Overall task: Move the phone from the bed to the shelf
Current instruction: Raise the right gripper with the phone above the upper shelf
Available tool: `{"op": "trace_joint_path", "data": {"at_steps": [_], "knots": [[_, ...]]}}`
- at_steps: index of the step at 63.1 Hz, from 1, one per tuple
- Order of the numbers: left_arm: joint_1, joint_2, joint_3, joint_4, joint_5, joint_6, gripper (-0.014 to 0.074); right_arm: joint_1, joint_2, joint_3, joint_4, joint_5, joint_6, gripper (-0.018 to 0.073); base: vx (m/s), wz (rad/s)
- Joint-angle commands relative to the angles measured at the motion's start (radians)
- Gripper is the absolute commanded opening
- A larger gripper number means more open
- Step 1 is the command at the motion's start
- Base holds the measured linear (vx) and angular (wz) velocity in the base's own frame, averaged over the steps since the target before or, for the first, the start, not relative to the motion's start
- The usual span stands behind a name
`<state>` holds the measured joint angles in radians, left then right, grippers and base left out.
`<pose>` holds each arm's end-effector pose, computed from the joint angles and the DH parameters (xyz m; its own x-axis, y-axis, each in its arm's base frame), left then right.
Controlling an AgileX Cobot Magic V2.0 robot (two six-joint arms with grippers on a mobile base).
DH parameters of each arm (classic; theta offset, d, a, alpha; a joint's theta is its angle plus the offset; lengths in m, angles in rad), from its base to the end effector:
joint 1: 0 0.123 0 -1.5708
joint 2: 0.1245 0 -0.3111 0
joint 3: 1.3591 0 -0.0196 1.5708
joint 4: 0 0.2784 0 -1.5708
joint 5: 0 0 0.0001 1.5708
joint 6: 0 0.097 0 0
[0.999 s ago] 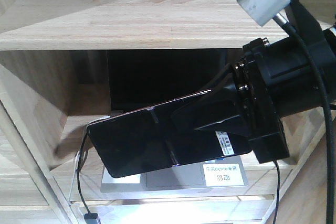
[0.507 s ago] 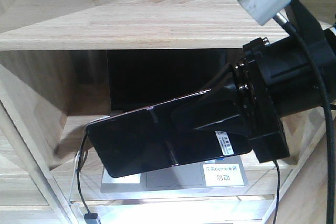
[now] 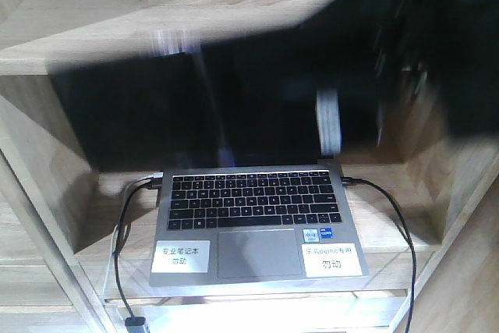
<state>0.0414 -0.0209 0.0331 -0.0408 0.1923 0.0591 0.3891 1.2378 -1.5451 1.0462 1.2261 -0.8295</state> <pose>0.0630 0.0018 0.1841 -0.1174 0.0142 -0.9930 -0.0314 0.9993 0.0180 0.1855 0.1615 0.5228 -0.2100 -0.2719 -0.9391 -0.9666 0.2024 0.1575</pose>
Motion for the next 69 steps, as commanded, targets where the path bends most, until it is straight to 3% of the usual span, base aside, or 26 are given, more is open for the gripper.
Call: {"op": "trace_joint_path", "data": {"at_steps": [1, 20, 44, 69], "knots": [[0.001, -0.007, 0.006, -0.009, -0.074, 0.000, 0.0001, 0.000, -0.018, -0.089, 0.088, -0.138, 0.011, -0.0002, 0.00, 0.00], [0.001, -0.007, 0.006, -0.009, -0.074, 0.000, 0.0001, 0.000, 0.143, -0.305, 0.110, -0.251, 0.005, -0.0002, 0.00, 0.00], [0.001, -0.007, 0.006, -0.009, -0.074, 0.000, 0.0001, 0.001, 0.467, -0.591, 0.280, -0.295, -0.048, -0.0002, 0.00, 0.00], [0.001, -0.007, 0.006, -0.009, -0.074, 0.000, 0.0001, 0.001, 0.610, -0.630, 0.267, -0.311, -0.098, -0.0002, 0.00, 0.00]]}}
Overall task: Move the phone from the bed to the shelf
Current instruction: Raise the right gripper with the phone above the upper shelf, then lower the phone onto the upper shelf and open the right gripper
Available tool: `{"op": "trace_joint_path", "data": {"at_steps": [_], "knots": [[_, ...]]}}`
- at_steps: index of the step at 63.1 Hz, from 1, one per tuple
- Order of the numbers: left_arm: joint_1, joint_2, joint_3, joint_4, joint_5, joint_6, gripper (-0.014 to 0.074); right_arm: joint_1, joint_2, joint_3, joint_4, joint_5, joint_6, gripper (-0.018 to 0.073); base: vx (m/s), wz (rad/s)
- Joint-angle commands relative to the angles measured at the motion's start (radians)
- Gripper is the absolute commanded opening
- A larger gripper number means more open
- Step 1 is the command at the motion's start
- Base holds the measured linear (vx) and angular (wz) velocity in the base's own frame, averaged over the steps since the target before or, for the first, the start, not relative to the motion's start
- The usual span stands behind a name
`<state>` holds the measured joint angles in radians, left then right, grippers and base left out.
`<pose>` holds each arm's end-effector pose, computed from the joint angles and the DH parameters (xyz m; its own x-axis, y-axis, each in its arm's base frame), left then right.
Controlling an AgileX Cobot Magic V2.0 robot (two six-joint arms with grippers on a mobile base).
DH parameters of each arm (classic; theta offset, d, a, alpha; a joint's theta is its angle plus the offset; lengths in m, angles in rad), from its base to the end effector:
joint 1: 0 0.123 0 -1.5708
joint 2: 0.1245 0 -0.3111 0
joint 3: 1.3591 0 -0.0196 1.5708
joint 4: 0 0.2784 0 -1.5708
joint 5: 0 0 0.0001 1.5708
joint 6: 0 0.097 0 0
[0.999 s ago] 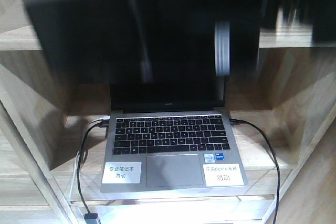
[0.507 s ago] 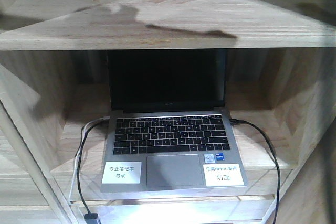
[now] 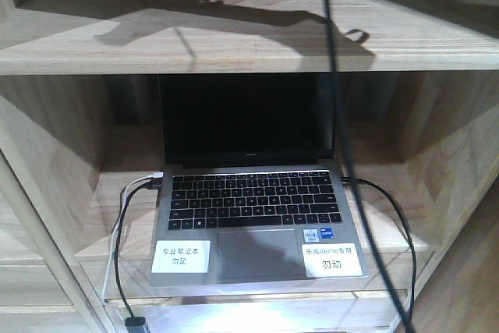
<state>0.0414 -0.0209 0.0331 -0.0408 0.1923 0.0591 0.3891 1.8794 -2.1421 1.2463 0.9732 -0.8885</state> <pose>0.0630 0.0018 0.1841 -0.1174 0.0142 -0.9930 -0.0314 0.9993 0.0180 0.3832 0.2393 0.5139 -0.2176 0.0068 -0.9760 -0.9364 0.2807 0.2107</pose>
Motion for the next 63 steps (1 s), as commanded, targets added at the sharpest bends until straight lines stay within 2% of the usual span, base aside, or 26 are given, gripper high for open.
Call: {"op": "trace_joint_path", "data": {"at_steps": [1, 9, 63], "knots": [[0.001, -0.007, 0.006, -0.009, -0.074, 0.000, 0.0001, 0.001, -0.029, -0.033, 0.067, -0.060, -0.044, -0.0002, 0.00, 0.00], [0.001, -0.007, 0.006, -0.009, -0.074, 0.000, 0.0001, 0.001, 0.002, -0.033, 0.067, -0.077, -0.074, -0.0002, 0.00, 0.00], [0.001, -0.007, 0.006, -0.009, -0.074, 0.000, 0.0001, 0.001, 0.091, -0.033, 0.067, -0.084, -0.073, -0.0001, 0.00, 0.00]]}}
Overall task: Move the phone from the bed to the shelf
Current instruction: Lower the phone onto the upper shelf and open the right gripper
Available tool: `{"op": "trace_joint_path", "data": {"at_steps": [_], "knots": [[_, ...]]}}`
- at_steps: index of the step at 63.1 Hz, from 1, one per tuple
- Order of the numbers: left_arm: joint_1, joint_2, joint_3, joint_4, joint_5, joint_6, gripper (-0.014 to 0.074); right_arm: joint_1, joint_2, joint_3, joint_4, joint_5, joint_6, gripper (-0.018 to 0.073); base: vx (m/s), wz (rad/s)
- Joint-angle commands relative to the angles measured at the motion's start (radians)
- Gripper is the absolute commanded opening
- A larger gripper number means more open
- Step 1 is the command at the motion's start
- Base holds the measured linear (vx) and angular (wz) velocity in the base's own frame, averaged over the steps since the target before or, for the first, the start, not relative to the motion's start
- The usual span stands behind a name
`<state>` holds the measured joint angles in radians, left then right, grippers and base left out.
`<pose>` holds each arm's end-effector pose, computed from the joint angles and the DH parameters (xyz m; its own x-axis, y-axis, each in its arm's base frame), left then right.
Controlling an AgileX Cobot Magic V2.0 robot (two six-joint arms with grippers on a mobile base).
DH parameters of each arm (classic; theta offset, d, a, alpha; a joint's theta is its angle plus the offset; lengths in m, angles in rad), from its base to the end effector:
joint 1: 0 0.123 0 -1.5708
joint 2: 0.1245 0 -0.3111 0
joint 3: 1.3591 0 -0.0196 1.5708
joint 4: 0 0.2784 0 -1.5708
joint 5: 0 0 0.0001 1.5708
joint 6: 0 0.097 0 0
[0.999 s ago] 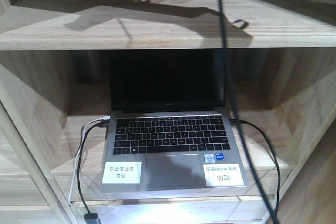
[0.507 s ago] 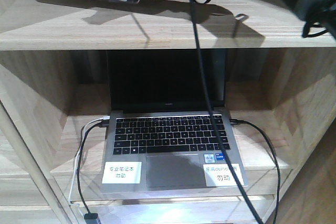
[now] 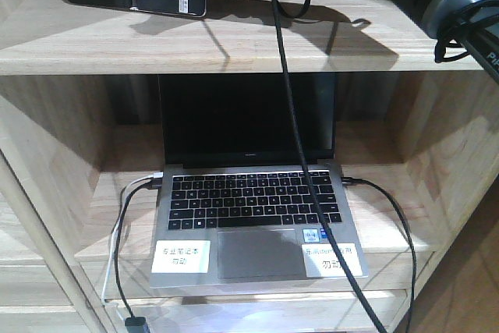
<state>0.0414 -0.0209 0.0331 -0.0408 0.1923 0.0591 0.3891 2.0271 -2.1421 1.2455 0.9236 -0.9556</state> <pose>0.0630 0.0018 0.1841 -0.1174 0.0142 -0.9930 -0.0314 0.9993 0.0180 0.4363 0.2582 0.4457 -0.2789 -0.0401 -0.9595 -0.9099 0.3306 0.2507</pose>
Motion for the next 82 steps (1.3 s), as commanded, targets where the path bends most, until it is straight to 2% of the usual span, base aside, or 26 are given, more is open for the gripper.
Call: {"op": "trace_joint_path", "data": {"at_steps": [1, 18, 29, 37, 49, 59, 82], "knots": [[0.001, -0.007, 0.006, -0.009, -0.074, 0.000, 0.0001, 0.001, -0.056, -0.033, 0.067, -0.034, -0.006, -0.0001, 0.00, 0.00], [0.001, -0.007, 0.006, -0.009, -0.074, 0.000, 0.0001, 0.001, -0.056, -0.033, 0.067, -0.050, -0.006, 0.0029, 0.00, 0.00], [0.001, -0.007, 0.006, -0.009, -0.074, 0.000, 0.0001, 0.001, -0.056, -0.033, 0.065, -0.052, -0.007, 0.0121, 0.00, 0.00], [0.001, -0.007, 0.006, -0.009, -0.074, 0.000, 0.0001, 0.001, -0.056, -0.033, 0.048, -0.054, -0.008, 0.0253, 0.00, 0.00], [0.001, -0.007, 0.006, -0.009, -0.074, 0.000, 0.0001, 0.001, -0.056, -0.033, 0.045, -0.077, -0.007, 0.0547, 0.00, 0.00], [0.001, -0.007, 0.006, -0.009, -0.074, 0.000, 0.0001, 0.001, -0.056, -0.033, 0.042, -0.079, -0.007, 0.0726, 0.00, 0.00], [0.001, -0.007, 0.006, -0.009, -0.074, 0.000, 0.0001, 0.001, -0.056, -0.033, 0.044, -0.073, -0.003, 0.0697, 0.00, 0.00]]}}
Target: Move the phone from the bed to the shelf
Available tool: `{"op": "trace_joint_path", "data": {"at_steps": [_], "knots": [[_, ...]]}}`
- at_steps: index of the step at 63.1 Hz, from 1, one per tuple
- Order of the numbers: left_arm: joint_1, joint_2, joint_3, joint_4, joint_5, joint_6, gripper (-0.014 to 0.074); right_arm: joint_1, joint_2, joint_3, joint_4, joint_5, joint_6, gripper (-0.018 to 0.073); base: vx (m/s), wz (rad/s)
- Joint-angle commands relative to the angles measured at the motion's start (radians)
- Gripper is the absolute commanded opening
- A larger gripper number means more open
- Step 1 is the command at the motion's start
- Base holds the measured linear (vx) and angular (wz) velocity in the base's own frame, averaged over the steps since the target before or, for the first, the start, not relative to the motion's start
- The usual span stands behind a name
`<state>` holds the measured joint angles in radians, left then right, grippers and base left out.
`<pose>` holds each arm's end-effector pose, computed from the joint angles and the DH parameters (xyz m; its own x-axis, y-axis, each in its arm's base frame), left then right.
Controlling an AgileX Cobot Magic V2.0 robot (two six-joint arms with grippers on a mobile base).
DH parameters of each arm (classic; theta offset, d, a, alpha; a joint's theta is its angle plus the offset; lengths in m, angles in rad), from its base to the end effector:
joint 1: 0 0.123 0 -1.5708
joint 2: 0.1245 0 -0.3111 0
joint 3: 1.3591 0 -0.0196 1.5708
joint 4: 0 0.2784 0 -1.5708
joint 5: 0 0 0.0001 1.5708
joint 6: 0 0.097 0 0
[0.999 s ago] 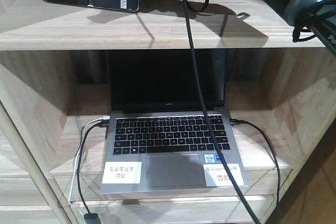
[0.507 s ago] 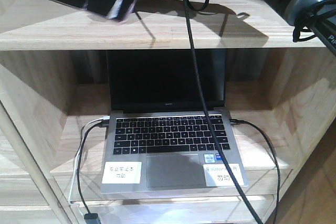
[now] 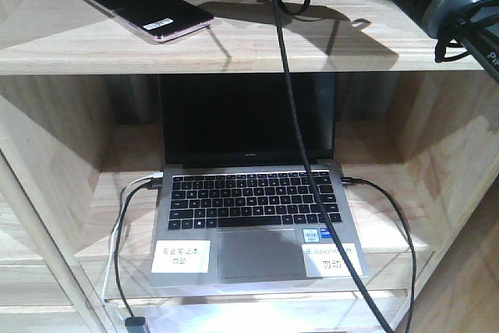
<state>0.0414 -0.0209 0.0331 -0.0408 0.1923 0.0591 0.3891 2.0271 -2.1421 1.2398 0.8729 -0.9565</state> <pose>0.0630 0.0018 0.1841 -0.1174 0.0142 -0.9930 -0.0314 0.9993 0.0180 0.4409 0.2568 0.4470 -0.2665 -0.0177 -0.9637 -0.8965 0.3716 0.2411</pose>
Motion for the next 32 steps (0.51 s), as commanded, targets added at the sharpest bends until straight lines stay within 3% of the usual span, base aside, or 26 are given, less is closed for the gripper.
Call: {"op": "trace_joint_path", "data": {"at_steps": [1, 16, 32], "knots": [[0.001, -0.007, 0.006, -0.009, -0.074, 0.000, 0.0001, 0.001, -0.056, -0.033, 0.049, -0.020, -0.002, 0.0694, 0.00, 0.00], [0.001, -0.007, 0.006, -0.009, -0.074, 0.000, 0.0001, 0.001, -0.063, -0.033, 0.051, -0.004, -0.002, 0.0620, 0.00, 0.00], [0.001, -0.007, 0.006, -0.009, -0.074, 0.000, 0.0001, 0.000, -0.092, -0.033, 0.034, 0.010, -0.003, 0.0379, 0.00, 0.00]]}}
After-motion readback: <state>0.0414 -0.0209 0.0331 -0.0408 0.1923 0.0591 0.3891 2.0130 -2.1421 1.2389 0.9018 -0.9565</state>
